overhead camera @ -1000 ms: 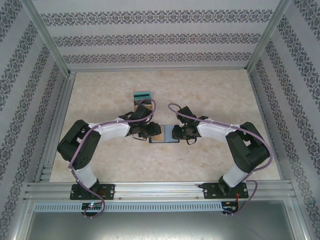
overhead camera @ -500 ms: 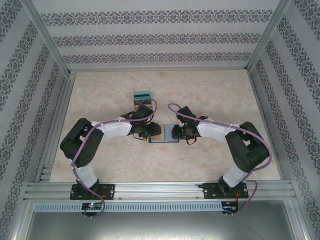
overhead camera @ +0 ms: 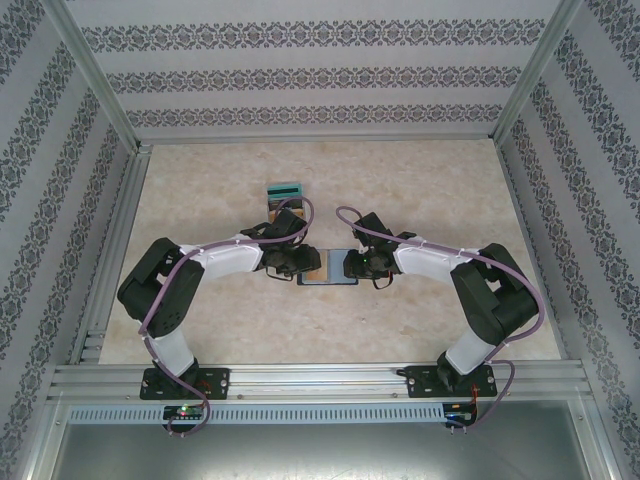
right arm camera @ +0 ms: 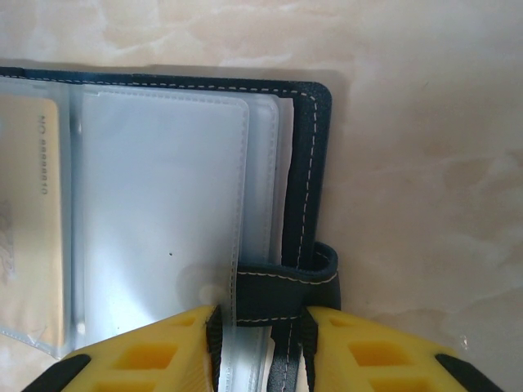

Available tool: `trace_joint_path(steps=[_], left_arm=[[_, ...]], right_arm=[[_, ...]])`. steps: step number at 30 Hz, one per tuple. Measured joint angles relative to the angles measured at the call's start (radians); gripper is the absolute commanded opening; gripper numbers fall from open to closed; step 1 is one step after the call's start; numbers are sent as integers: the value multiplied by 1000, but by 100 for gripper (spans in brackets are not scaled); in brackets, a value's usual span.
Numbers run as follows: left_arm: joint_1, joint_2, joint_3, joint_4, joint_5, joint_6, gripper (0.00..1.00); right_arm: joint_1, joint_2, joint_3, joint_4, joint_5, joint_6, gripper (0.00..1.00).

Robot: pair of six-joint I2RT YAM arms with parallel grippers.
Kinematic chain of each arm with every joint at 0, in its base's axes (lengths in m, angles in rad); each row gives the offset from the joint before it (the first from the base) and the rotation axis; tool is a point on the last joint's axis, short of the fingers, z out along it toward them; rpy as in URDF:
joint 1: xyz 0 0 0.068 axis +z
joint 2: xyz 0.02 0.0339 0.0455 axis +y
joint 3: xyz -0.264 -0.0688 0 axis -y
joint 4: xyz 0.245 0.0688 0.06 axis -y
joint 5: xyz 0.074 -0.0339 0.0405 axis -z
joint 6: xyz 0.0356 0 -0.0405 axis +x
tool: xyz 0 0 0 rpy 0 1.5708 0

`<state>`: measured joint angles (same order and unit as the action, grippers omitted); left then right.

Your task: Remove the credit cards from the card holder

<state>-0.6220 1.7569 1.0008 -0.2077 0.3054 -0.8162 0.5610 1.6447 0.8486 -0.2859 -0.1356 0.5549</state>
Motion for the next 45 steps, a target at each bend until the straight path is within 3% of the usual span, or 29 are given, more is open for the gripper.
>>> trace_joint_path(steps=[10,20,33,45], left_arm=[[0,25,7,-8,13,0,44],[0,32,15,23,78,0,54],[-12,33,15,142,207,0,54],[-34,66,88,153,275,19,53]], right_arm=[[0,0,0,0,0,0,35],[0,0,0,0,1,0,35],[5,1,0,6,8,0,35],[-1,-6,-8,9,20,22,38]])
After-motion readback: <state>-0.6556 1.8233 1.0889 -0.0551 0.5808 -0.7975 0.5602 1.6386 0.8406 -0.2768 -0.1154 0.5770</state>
